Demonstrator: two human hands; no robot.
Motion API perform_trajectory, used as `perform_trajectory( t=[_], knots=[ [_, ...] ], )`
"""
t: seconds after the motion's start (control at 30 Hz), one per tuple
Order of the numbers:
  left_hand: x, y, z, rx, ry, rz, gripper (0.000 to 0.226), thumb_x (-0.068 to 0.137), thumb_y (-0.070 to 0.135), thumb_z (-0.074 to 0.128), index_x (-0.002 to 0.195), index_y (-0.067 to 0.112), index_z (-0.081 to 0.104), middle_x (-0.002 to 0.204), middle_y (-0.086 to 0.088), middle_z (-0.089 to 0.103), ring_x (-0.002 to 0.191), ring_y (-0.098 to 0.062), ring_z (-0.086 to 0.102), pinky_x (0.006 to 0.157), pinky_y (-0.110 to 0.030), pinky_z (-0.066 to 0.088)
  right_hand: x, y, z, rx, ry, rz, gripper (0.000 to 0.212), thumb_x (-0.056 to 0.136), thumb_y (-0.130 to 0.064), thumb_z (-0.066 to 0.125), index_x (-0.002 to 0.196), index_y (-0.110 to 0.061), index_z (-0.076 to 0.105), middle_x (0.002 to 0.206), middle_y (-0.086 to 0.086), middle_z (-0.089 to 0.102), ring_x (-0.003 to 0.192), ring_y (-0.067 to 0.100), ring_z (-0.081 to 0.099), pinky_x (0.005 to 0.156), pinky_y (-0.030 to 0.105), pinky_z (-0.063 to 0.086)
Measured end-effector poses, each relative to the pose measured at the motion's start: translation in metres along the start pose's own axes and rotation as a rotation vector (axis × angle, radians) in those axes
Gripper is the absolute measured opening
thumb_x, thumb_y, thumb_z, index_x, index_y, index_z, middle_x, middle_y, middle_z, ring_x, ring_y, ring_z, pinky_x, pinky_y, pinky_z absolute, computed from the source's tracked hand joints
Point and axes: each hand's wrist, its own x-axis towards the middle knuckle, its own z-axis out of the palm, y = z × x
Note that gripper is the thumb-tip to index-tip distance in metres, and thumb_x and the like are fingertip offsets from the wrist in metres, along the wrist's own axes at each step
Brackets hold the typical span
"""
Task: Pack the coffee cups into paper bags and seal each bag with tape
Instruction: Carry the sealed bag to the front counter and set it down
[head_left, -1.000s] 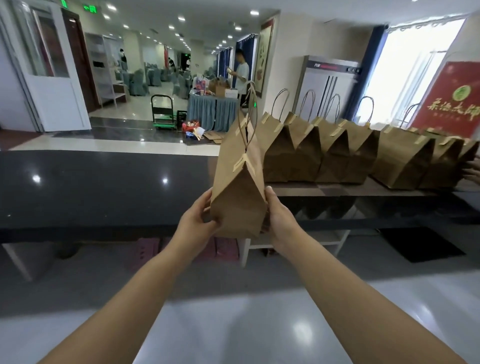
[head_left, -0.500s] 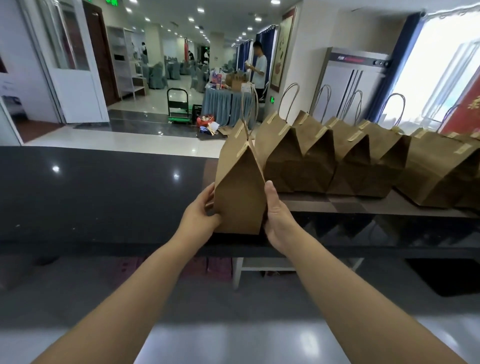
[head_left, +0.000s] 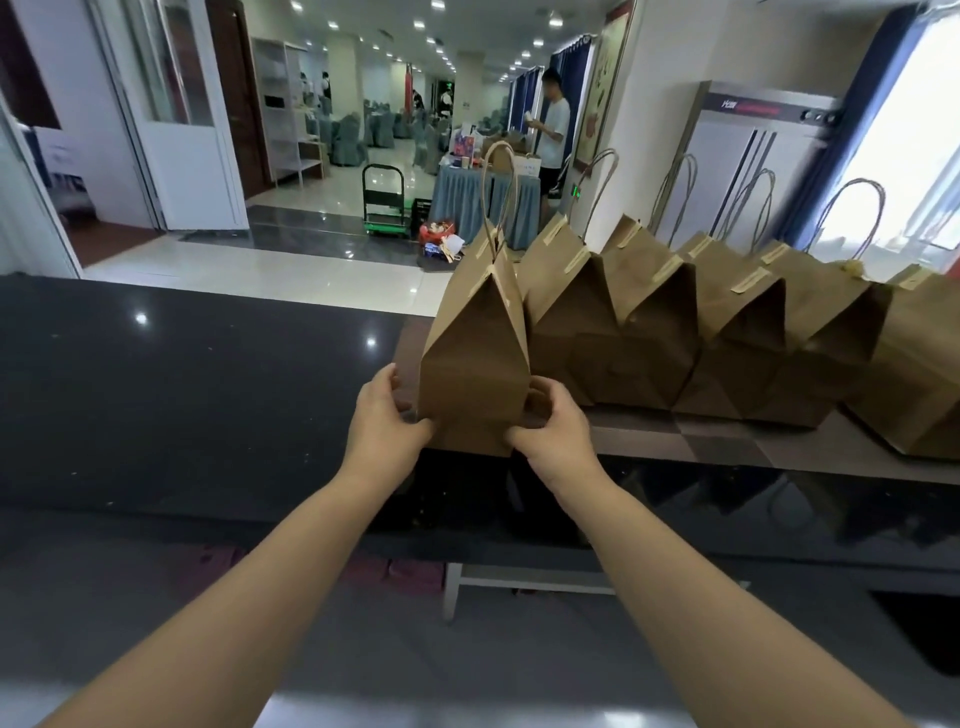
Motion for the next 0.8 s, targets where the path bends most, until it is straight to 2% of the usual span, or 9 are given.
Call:
perform_trajectory(
  t=[0.07,0.17,0.27,0.37,0.47,0.6,0.7,0.8],
  knots=[
    [0.009,0.000,0.004,0.061,0.025,-0.017,0.075,0.080,0.014,0.073,0.143,0.018,0.031,0.134,0.000,0.042,0.100,-0.006,0.046,0.081,-0.023,0.042,0.008,0.002,-0.003,-0.154,0.080,-0.019,0.067,0.072,-0.019,0.079,0.131,-0.021,0.048,0.127,-0.003,0.053,0.118,0.014,0.049,0.098,0.039,0.048],
    [0.022,0.003,0.010,0.075,0.051,-0.016,0.063,0.082,0.016,0.070,0.137,0.018,0.040,0.118,0.003,0.055,0.097,-0.009,0.054,0.084,-0.028,0.049,0.018,0.002,-0.010,-0.259,0.152,-0.022,0.043,0.078,-0.029,0.076,0.115,-0.022,0.056,0.112,-0.007,0.057,0.104,0.012,0.054,0.087,0.032,0.051],
    [0.031,0.009,0.016,0.097,0.054,0.013,0.034,0.086,0.014,0.065,0.119,0.019,0.058,0.100,0.006,0.062,0.094,-0.014,0.061,0.083,-0.034,0.054,0.028,-0.002,-0.011,-0.312,0.144,-0.026,0.016,0.085,-0.028,0.069,0.099,-0.021,0.064,0.093,-0.007,0.064,0.085,0.010,0.060,0.072,0.026,0.051],
    [0.041,0.013,0.020,0.120,0.066,0.031,0.026,0.088,0.014,0.062,0.113,0.020,0.062,0.098,0.007,0.063,0.092,-0.014,0.061,0.082,-0.033,0.054,0.040,-0.004,-0.006,-0.232,0.172,0.042,0.003,0.089,-0.020,0.065,0.090,-0.018,0.065,0.076,-0.003,0.066,0.065,0.006,0.065,0.061,0.026,0.057],
    [0.051,0.014,0.023,0.145,0.069,0.028,0.025,0.089,0.014,0.061,0.114,0.019,0.062,0.100,0.006,0.063,0.090,-0.014,0.060,0.082,-0.033,0.054,0.048,-0.002,0.000,-0.102,0.202,0.078,0.011,0.090,-0.013,0.063,0.081,-0.018,0.060,0.083,0.003,0.067,0.065,0.008,0.068,0.053,0.018,0.054],
    [0.062,0.012,0.027,0.159,0.085,0.024,0.025,0.089,0.014,0.061,0.113,0.019,0.063,0.105,0.002,0.065,0.088,-0.014,0.059,0.080,-0.032,0.053,0.054,0.001,0.004,-0.010,0.213,0.089,0.011,0.089,-0.006,0.062,0.083,-0.015,0.060,0.086,0.006,0.068,0.068,0.010,0.069,0.060,0.020,0.056],
    [0.067,0.012,0.030,0.151,0.089,0.016,0.027,0.090,0.012,0.060,0.116,0.018,0.062,0.108,0.001,0.065,0.089,-0.013,0.058,0.082,-0.032,0.053,0.054,0.004,0.006,-0.008,0.228,0.071,0.011,0.088,-0.005,0.063,0.085,-0.016,0.061,0.085,0.002,0.066,0.069,0.004,0.065,0.054,0.012,0.045],
    [0.071,0.013,0.033,0.140,0.085,-0.002,0.029,0.091,0.011,0.058,0.119,0.018,0.061,0.111,-0.001,0.064,0.092,-0.018,0.061,0.085,-0.040,0.055,0.053,0.007,0.009,-0.081,0.222,0.042,0.010,0.086,-0.007,0.065,0.086,-0.017,0.063,0.085,-0.003,0.062,0.069,-0.001,0.055,0.053,0.008,0.036]
  ],
)
